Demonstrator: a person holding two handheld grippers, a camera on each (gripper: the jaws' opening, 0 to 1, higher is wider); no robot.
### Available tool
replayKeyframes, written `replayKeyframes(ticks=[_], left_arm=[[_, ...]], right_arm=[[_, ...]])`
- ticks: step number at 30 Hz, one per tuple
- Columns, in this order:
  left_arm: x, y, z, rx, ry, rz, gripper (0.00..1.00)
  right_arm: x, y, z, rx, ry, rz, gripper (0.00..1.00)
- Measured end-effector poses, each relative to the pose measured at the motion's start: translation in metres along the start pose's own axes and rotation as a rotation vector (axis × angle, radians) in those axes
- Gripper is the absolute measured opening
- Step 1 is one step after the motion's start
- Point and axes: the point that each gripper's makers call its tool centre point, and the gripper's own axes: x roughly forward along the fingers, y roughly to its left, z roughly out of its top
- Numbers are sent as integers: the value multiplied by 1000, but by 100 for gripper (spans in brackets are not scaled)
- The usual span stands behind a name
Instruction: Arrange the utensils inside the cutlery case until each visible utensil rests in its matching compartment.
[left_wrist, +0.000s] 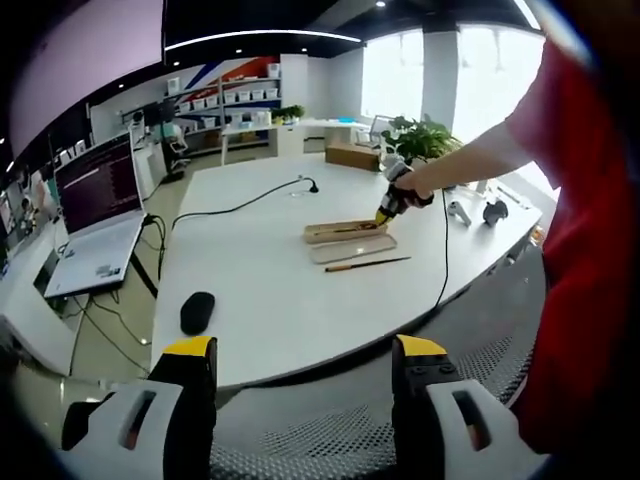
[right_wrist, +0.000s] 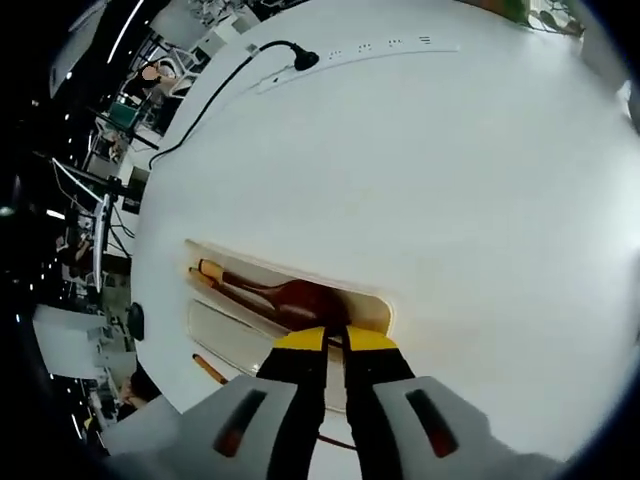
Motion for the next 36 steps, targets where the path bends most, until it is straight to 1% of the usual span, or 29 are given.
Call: replayKeyframes(ticks=[2,4,5,7,8,9,11,12,14,18,21,22,23,24,25,26,29,30,31,32,33,34,35,36], left_arm=[[2,-2,-1,-1,0,-4,73],[4,-4,-3,-1,6,-8,73],[4,-6,-3,1,8,-13,73],[3,-7,-4,-1,9,-16,73],[3,-7,-5,-2,11,-15,73],[2,-6,-7,-3,16,-10,73],[0,-5,-8,-8,17,-4,73],[-1,-5,-8,-10,16,-3,73],[-3,-4,-9,-10,19,3,73],[-4,-4,-12,-20,25,5,73],[-3,-6,-12,-13,31,3,73],[-3,-6,-12,-10,32,3,73],[-3,-6,-12,-10,32,2,73],[-3,-7,-12,-12,33,1,73],[-2,-7,-12,-12,32,1,73],[-2,-6,-12,-13,32,1,73],[-1,-7,-11,-13,29,-3,73],[0,-7,-11,-13,29,-4,73],[1,-8,-10,-12,29,-7,73],[1,-8,-10,-10,29,-8,73],[2,-9,-10,-7,28,-11,73],[3,-10,-10,-8,27,-14,73],[3,-10,-10,-9,28,-16,73],[4,-11,-10,-7,28,-17,73]], right_arm=[[-1,-1,3,-1,-1,-4,6],[-4,-2,5,19,-16,-10,8],[-3,-3,8,27,-22,-1,7],[1,-3,6,71,-2,18,8],[2,0,7,94,-18,42,8],[2,2,6,131,-9,50,8],[4,0,7,143,-23,49,8],[10,-9,14,139,-9,39,9],[12,-11,15,136,-8,34,9],[17,-6,10,180,7,78,6],[19,-4,9,165,8,90,2],[21,-1,8,175,0,98,2],[21,1,10,182,-20,112,1],[18,5,1,208,-23,127,1],[18,6,1,213,-25,131,0],[18,4,7,209,-46,152,0],[14,3,7,214,-55,139,0],[12,0,11,191,-83,115,0],[11,0,13,175,-91,109,0],[10,3,11,156,-76,121,0],[9,3,12,138,-88,120,0],[4,6,8,136,-116,109,0],[5,5,7,141,-110,110,0],[7,7,8,125,-103,137,0]])
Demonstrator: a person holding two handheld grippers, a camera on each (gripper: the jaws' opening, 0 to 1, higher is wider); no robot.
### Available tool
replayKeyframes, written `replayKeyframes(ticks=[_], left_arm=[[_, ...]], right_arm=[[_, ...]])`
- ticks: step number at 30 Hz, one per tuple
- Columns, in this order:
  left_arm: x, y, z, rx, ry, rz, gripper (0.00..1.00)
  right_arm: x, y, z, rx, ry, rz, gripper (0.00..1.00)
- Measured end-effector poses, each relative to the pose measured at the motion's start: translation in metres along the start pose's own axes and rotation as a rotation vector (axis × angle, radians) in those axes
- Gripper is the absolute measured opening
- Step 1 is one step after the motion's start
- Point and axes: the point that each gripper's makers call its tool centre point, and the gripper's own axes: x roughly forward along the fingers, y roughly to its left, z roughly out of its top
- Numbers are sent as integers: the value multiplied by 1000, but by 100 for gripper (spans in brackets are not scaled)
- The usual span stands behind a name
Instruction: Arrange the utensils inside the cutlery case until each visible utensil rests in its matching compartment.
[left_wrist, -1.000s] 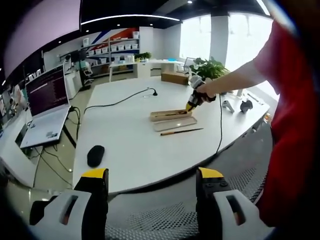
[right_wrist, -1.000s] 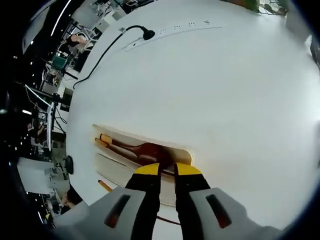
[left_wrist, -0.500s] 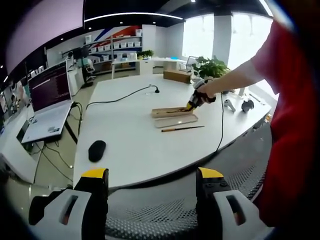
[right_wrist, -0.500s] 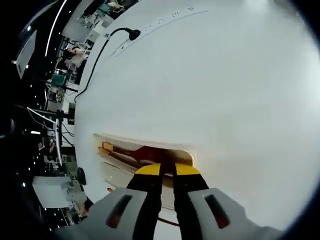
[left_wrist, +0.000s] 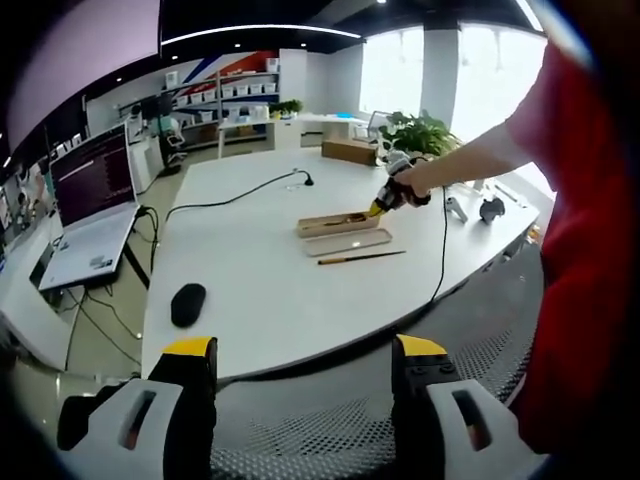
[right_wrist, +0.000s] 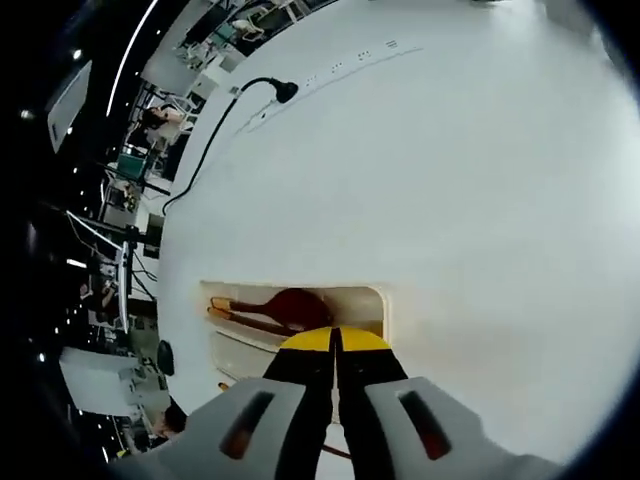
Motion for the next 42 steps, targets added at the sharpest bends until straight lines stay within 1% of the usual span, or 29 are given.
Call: replayKeyframes(ticks=[1,2,4,5,7,8,10,11,14,15,17,18,21,22,23,24,25,27,28,29,30,31,33,34,35,36,38,40,42], left_arm=[[0,0,0,3,0,-1,73],[0,-1,0,3,0,-2,73],[-1,-1,0,-5,-3,-1,73],[-1,0,-1,-8,-5,-1,73],[-2,-1,-1,-13,-6,-1,73],[-3,-1,-1,-12,-5,-1,73],[-3,-1,-1,-13,-6,1,73],[-4,-1,-1,-15,-4,0,73],[-4,-2,-2,2,11,-1,73],[-5,-3,-2,10,17,-1,73],[-6,-3,-4,24,36,5,73],[-8,-4,-5,27,42,5,73],[-9,-3,-6,22,47,13,73],[-10,-3,-7,19,54,14,73],[-10,-4,-7,23,57,17,73],[-10,-5,-7,28,60,19,73],[-10,-6,-7,29,64,18,73],[-9,-8,-6,35,67,18,73],[-9,-9,-5,38,67,16,73],[-8,-10,-4,41,66,13,73],[-7,-10,-2,43,63,11,73],[-6,-11,-1,46,62,7,73],[-3,-12,2,52,58,3,73],[-2,-12,4,55,55,-1,73],[-1,-13,6,59,51,-3,73],[0,-14,9,64,42,-6,73],[1,-14,11,64,37,-9,73],[1,-15,11,70,34,-11,73],[2,-16,11,71,34,-13,73]], right_arm=[[2,4,-1,-70,23,30,0],[2,1,-1,-116,33,9,0],[2,-1,8,-276,-18,-37,0],[4,-3,9,-381,-8,-75,2],[8,-1,8,-429,19,-78,9],[11,3,12,-439,13,-49,9],[16,4,20,-385,13,-19,11],[17,7,23,-374,-9,-7,12],[22,7,20,-406,2,-7,13],[24,8,16,-431,9,15,13],[27,9,13,-434,19,46,12],[28,16,12,-456,-12,98,10],[27,10,8,-457,-12,97,2],[30,11,11,-465,-47,137,2],[28,8,6,-435,-18,135,2],[23,15,-3,-435,-27,165,1],[22,17,-4,-436,-39,174,1],[16,24,2,-386,-94,219,0],[10,32,-12,-372,-87,218,0],[6,30,-12,-388,-87,209,0],[1,26,-1,-450,-144,191,0],[-4,27,2,-497,-169,182,0],[-10,30,-7,-456,-124,189,0],[-5,30,-6,-446,-98,204,0],[-8,30,-5,-472,-121,193,0],[-11,24,7,-544,-158,138,0],[-8,24,0,-528,-115,166,0],[-6,20,0,-519,-109,156,0],[-1,13,-2,-420,-60,144,0]])
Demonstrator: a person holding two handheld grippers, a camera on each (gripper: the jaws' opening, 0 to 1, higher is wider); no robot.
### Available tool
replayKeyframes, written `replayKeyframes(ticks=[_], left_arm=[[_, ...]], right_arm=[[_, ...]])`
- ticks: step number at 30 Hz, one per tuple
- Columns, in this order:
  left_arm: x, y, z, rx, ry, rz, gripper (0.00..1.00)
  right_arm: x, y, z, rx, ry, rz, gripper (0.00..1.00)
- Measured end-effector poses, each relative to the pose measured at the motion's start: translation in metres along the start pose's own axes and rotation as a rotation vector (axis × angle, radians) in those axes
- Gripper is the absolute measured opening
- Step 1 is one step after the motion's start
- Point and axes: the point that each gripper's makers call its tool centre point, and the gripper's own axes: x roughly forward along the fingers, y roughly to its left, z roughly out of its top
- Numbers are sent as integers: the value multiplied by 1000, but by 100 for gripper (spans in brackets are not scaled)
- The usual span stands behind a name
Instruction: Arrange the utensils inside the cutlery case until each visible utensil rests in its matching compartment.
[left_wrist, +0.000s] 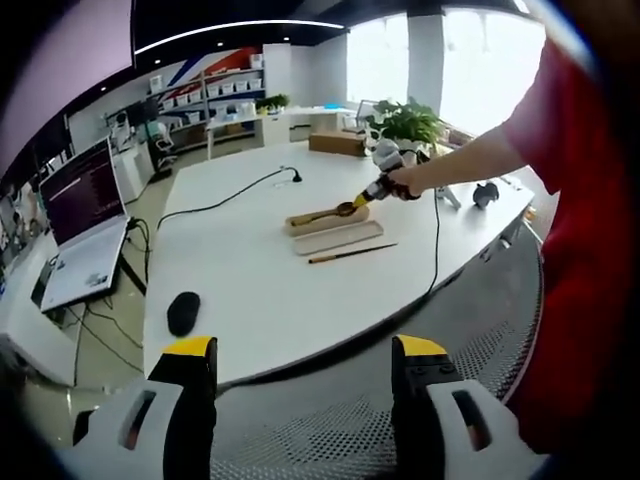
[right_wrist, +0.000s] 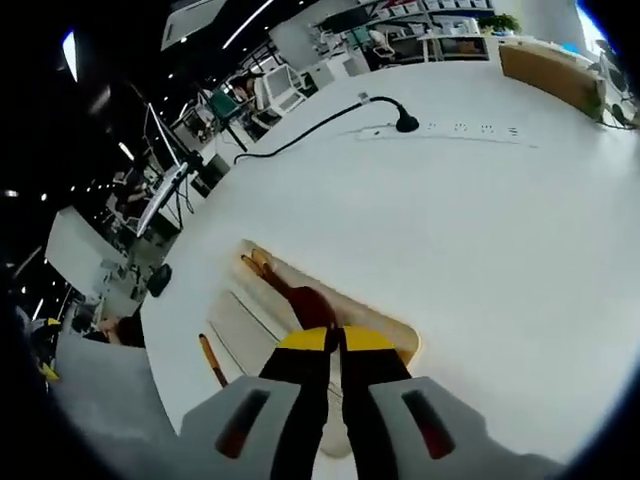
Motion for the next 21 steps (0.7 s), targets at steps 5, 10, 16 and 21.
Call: replayKeyframes(ticks=[5,10,16,21], left_arm=[[-2,-2,-2,7,5,-2,73],[-7,3,-1,5,-7,2,73],[-11,18,10,-15,-63,12,73],[-9,22,17,-19,-99,1,73]], right_arm=[[5,11,-9,181,49,62,0],[-6,4,-1,154,4,1,13],[-29,14,18,88,-77,4,10],[-43,6,17,-6,-19,-85,6]])
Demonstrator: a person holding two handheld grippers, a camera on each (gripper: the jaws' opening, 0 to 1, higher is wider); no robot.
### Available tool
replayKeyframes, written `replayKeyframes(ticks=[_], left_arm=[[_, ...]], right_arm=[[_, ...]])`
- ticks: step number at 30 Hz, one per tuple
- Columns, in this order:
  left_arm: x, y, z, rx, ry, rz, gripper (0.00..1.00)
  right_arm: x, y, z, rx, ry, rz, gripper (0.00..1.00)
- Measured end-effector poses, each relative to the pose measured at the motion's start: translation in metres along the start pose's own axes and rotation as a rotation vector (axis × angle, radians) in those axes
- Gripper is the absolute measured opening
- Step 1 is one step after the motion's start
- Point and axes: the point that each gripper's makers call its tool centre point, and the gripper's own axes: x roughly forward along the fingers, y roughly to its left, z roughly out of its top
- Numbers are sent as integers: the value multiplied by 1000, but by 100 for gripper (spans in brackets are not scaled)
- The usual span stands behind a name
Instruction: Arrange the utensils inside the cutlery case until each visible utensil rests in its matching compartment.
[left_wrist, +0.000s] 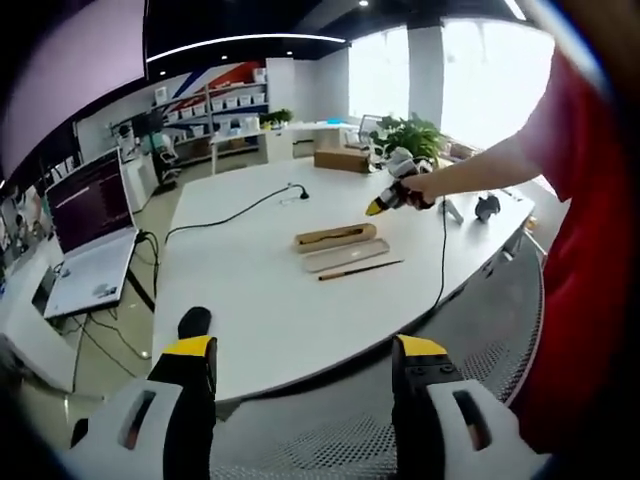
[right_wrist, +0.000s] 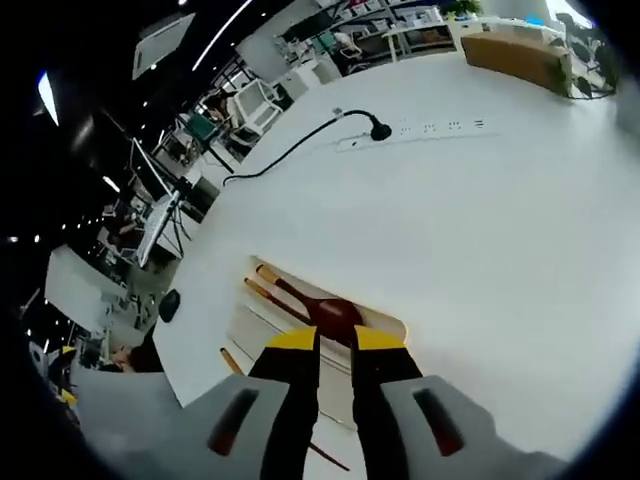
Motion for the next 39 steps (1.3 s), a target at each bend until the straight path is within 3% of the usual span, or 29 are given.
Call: replayKeyframes(ticks=[3,7,9,11,13,17,19,21,24,26,29,35,39], left_arm=[[2,-1,1,14,-5,-10,74],[3,1,3,5,-15,-28,74],[4,-3,7,-20,-42,-54,73],[6,-10,11,-76,-71,-103,70],[7,-11,15,-80,-87,-107,72],[7,-13,20,-71,-102,-117,75],[5,-12,21,-82,-109,-125,76],[4,-9,20,-85,-110,-124,77],[4,-4,19,-80,-98,-121,77],[3,0,20,-79,-100,-117,77],[2,2,22,-67,-102,-111,77],[3,5,19,-59,-97,-93,77],[4,4,16,-69,-93,-93,77]], right_arm=[[-6,10,-3,-55,9,11,7],[-16,27,-4,-211,29,-4,8],[-21,41,-4,-255,34,15,0],[-24,56,-5,-286,45,45,4],[-24,61,-1,-372,47,37,12],[-25,70,4,-536,44,35,0],[-26,76,-1,-573,75,40,3],[-27,87,-3,-665,71,53,6],[-27,88,-6,-756,101,16,6],[-25,93,-8,-803,116,26,7],[-24,99,-11,-798,131,31,13],[-19,112,-14,-885,143,43,11],[-2,112,-28,-944,167,36,9]])
